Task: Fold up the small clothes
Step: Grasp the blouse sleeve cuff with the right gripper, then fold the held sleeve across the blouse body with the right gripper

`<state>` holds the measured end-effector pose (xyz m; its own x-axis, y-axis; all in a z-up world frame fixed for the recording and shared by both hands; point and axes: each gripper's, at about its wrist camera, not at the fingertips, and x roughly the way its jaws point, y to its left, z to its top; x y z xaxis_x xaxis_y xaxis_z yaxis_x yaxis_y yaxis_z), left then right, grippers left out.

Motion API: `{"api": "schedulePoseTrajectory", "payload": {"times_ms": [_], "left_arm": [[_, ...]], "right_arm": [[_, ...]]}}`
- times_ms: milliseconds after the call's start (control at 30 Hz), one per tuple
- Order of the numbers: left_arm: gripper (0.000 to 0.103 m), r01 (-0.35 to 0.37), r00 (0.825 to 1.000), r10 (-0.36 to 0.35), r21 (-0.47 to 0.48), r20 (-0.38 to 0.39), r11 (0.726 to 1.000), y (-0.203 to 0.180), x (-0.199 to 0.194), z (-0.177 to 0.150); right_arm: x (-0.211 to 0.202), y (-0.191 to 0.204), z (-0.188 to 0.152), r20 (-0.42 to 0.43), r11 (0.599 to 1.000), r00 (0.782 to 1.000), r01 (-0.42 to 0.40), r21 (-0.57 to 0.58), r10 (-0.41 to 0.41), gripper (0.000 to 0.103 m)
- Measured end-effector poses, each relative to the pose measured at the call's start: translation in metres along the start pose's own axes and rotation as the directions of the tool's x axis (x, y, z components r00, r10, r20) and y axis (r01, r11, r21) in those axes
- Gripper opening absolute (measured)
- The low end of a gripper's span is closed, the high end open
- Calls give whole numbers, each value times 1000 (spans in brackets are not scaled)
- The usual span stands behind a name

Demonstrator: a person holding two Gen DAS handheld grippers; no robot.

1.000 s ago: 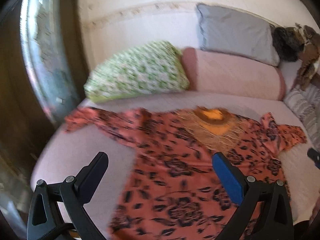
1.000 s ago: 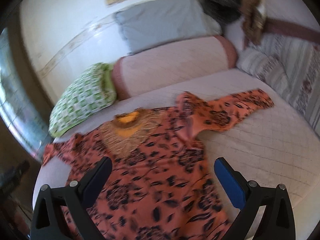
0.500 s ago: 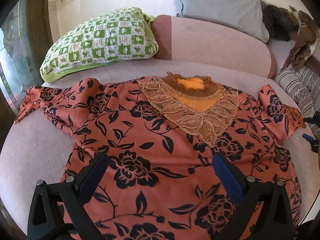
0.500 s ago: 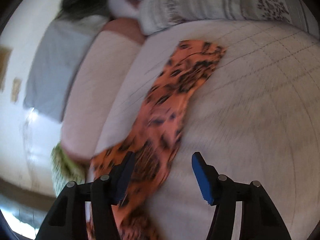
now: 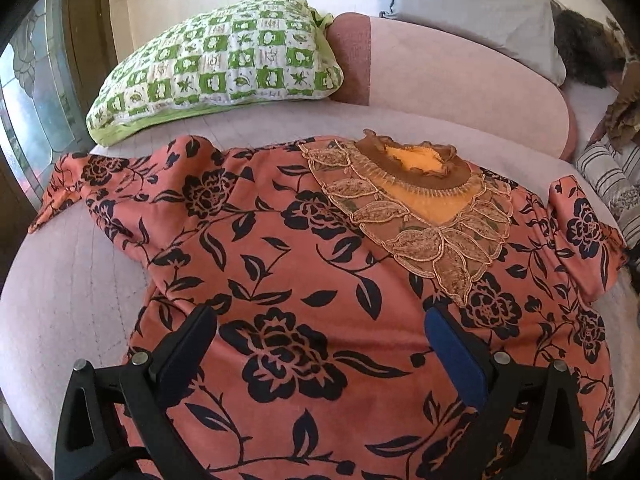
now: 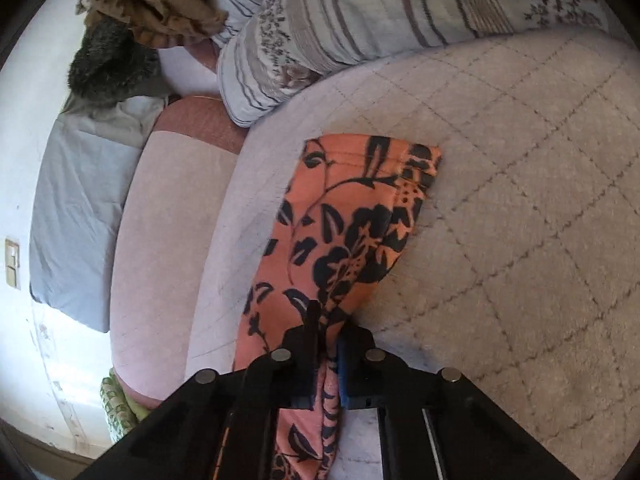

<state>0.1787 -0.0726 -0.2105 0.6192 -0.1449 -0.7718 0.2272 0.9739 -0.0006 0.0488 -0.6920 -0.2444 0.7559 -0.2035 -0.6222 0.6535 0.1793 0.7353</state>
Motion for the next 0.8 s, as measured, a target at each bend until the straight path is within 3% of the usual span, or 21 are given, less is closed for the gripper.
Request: {"api": "schedulePoseTrajectory", "payload": {"times_ms": [133,267,400,500,633,800], "left_arm": [[103,-11,999,11,-2,32,1000,1,-10,2],[103,-43,996,45,-19,75,999,12,-26,5],[103,-101,988,108,-60,109,993,35,-43,7],[103,-103,989,115,-119,98,988,61,-48,7],[103,-133,986,149,-178,76,975,91,-53,5],[103,-181,978,199,-211,64,960,125,-58,1]], "right_arm": [[-31,36,-8,23,991,993,-113,-73,115,6],[-68,105,-37,-24,950,968,-251,-188,251,6],[-94,187,-96,-122,869,929,-371,-328,350,6],[-100,232,-152,-212,809,899,-437,-392,383,6],[-84,282,-249,-361,731,868,-486,-479,341,6],[-49,291,-364,-516,696,826,-508,-507,227,11]]}}
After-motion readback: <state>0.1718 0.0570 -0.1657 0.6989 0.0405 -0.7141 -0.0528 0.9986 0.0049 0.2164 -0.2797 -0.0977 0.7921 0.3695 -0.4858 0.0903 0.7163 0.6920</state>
